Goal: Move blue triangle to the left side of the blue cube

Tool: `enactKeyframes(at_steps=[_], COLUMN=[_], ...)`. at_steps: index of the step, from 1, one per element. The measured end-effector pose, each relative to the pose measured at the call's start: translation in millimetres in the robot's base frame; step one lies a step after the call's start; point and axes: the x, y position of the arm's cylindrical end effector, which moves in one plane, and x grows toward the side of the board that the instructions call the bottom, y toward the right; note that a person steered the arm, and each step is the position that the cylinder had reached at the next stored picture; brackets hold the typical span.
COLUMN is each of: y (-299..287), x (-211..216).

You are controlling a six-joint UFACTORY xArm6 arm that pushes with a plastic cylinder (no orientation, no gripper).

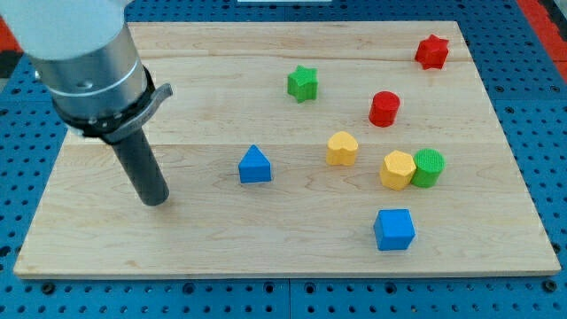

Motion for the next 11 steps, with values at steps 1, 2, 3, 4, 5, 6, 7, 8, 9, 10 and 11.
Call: enactKeyframes(at_steps=[1, 2, 3, 4, 5, 6, 7, 8, 9, 10, 11], y=[41.2, 59.5, 90.6, 128.6, 131.4, 119.8, 92.2, 92.1, 108.3, 129.5, 148.0], x=[-25.2, -61.8, -81.3, -59.0, -41.7, -41.5, -34.0, -13.6, -9.3, 3.1, 22.7])
